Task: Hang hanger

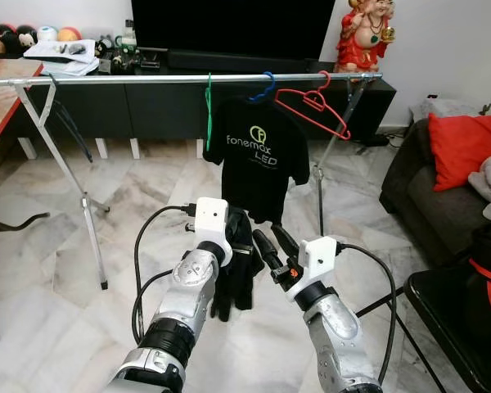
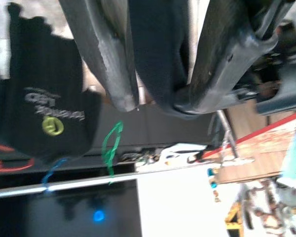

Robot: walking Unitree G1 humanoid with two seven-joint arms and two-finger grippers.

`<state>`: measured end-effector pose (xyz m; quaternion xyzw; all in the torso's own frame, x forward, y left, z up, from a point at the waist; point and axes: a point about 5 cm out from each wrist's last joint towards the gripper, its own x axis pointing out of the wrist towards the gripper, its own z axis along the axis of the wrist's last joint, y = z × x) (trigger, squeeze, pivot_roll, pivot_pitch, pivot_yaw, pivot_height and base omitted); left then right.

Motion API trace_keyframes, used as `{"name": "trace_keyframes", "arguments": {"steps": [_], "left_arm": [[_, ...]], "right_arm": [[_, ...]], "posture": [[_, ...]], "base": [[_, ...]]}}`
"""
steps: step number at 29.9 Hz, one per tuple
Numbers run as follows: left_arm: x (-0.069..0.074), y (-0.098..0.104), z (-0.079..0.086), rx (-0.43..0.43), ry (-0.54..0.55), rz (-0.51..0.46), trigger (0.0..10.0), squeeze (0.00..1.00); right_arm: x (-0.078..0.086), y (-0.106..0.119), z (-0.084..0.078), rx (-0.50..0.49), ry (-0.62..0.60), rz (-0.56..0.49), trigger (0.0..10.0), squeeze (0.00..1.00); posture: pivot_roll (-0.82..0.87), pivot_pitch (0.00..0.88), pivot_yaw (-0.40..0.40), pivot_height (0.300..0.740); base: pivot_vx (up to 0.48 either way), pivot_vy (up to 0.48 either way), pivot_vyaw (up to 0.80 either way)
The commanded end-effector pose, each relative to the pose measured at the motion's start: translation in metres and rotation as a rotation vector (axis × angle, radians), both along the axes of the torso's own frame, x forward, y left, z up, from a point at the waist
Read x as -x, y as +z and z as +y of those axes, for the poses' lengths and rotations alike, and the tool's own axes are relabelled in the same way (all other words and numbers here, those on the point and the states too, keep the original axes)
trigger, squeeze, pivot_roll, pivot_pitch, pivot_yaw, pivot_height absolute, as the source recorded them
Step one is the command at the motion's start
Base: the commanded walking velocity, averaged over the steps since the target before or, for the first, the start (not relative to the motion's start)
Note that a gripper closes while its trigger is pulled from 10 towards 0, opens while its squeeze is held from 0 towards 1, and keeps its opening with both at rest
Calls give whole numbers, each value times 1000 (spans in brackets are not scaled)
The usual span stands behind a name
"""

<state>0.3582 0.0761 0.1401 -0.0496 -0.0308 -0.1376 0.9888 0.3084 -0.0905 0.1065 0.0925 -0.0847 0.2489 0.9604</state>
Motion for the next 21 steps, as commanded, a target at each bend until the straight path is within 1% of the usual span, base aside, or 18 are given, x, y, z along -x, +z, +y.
{"name": "trace_keyframes", "arguments": {"steps": [1, 2, 3, 5, 6, 8, 9, 10, 12, 13, 14, 16, 17, 18, 20, 21], "left_arm": [[2, 8, -5, -8, -19, -37, 10000, 0], [4, 9, -4, -20, -16, -47, 10000, 0], [5, 10, -3, -16, -12, -54, 10000, 0], [5, 10, -3, -16, -12, -54, 10000, 0], [6, 12, -2, -13, -9, -58, 10000, 0], [7, 21, 10, -24, 24, -90, 10000, 0], [8, 25, 17, -41, 37, -100, 10000, 0], [8, 25, 17, -41, 37, -100, 10000, 0], [12, 28, 25, -72, 51, -103, 10000, 0], [12, 28, 25, -72, 51, -103, 10000, 0], [14, 29, 29, -80, 61, -102, 10000, 0], [19, 31, 32, -80, 70, -105, 10000, 0], [19, 31, 32, -80, 70, -105, 10000, 0], [21, 33, 32, -77, 71, -109, 10000, 0], [28, 36, 32, -74, 65, -108, 10000, 0], [28, 36, 32, -74, 65, -108, 10000, 0]], "right_arm": [[3, -1, -6, 0, -31, 4, 10000, 0], [10, -13, -9, 34, -57, 41, 10000, 0], [12, -17, -9, 51, -59, 49, 10000, 0], [12, -17, -9, 51, -59, 49, 10000, 0], [14, -19, -10, 60, -58, 53, 10000, 0], [12, -21, -13, 97, -112, 52, 10000, 0], [10, -19, -15, 91, -156, 57, 10000, 0], [10, -19, -15, 91, -156, 57, 10000, 0], [8, -15, -17, 78, -210, 63, 10000, 0], [8, -15, -17, 78, -210, 63, 10000, 0], [9, -16, -13, 56, -194, 76, 10000, 0], [12, -20, -2, 11, -119, 107, 10000, 0], [12, -20, -2, 11, -119, 107, 10000, 0], [16, -21, 4, -19, -64, 112, 10000, 0], [27, -22, 15, -28, 50, 91, 10000, 0], [27, -22, 15, -28, 50, 91, 10000, 0]], "posture": [[43, 0, -67, 740], [50, 0, -64, 740], [53, 0, -61, 740], [53, 0, -61, 740], [53, 0, -61, 740], [47, 0, -48, 740], [50, 0, -45, 740], [50, 0, -45, 740], [55, 0, -43, 740], [55, 0, -43, 740], [60, 0, -43, 740], [63, 0, -41, 740], [63, 0, -41, 740], [65, 0, -39, 740], [68, 0, -44, 740], [68, 0, -44, 740]], "base": [[0, 0, 0], [0, 0, 0], [0, 0, 0], [0, 0, 0], [0, 0, 0], [0, 0, 0], [0, 0, 0], [0, 0, 0], [0, 0, 0], [0, 0, 0], [0, 0, 0], [0, 0, 0], [0, 0, 0], [0, 0, 0], [0, 0, 0], [0, 0, 0]]}}
